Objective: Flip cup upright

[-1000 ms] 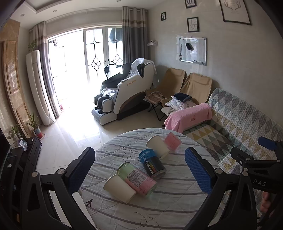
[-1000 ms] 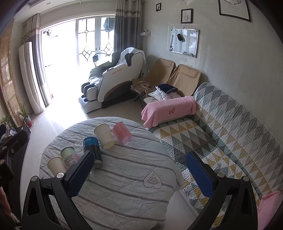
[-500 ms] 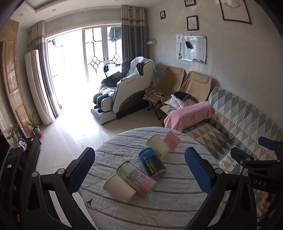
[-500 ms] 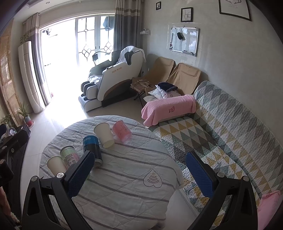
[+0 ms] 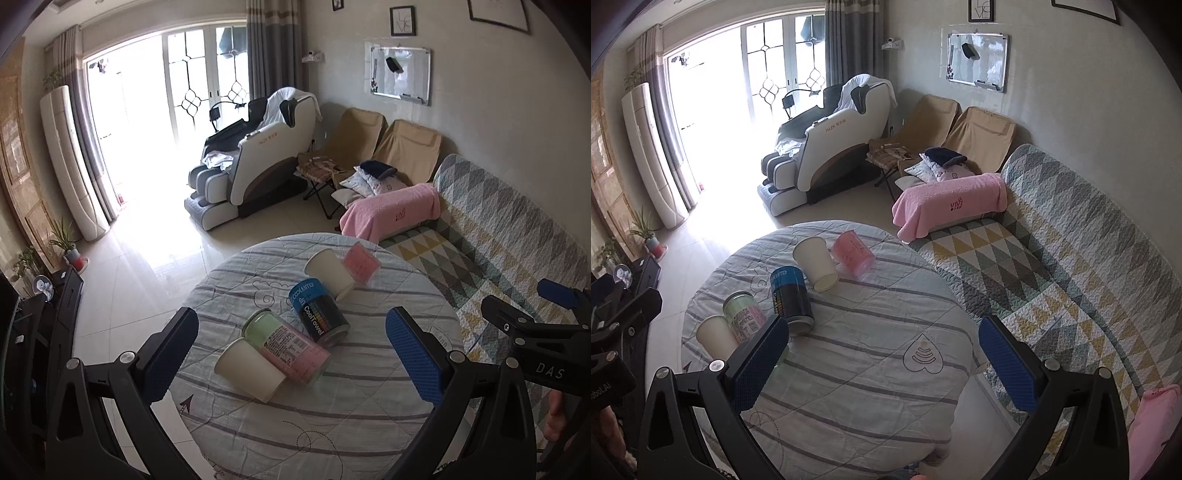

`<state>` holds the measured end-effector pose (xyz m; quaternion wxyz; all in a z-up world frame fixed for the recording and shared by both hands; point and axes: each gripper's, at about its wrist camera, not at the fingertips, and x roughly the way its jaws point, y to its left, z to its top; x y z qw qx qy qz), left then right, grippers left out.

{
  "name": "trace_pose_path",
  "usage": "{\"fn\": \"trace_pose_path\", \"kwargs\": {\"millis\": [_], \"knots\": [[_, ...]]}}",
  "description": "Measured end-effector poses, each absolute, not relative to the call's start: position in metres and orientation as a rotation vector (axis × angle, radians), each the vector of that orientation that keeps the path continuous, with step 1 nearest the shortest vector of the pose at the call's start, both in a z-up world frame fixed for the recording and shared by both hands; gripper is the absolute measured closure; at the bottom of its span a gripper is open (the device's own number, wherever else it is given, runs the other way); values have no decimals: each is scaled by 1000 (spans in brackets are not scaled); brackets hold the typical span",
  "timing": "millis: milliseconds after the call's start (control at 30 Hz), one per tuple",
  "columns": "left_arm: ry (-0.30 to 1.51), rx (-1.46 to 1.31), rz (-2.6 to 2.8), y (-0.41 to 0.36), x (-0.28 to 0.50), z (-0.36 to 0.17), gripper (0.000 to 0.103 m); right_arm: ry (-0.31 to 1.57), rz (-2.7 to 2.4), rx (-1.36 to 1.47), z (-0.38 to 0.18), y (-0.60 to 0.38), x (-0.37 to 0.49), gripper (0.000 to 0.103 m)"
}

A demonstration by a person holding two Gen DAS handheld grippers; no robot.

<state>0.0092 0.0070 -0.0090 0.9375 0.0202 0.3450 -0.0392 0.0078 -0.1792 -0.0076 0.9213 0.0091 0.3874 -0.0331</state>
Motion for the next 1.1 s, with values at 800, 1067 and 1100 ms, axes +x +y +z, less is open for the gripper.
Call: {"fn": "trace_pose_path", "kwargs": {"millis": [800,1067,1100], "knots": [[1029,54,-210,25,26,-85,0,1061,-128,135,-70,-154,4,0],[1038,9,-111,13,59,-85,0,1029,-19,105,-74,-169,51,0],[1039,-1,-89,12,64,-85,0,1027,-2,96,-75,-172,60,0]]}}
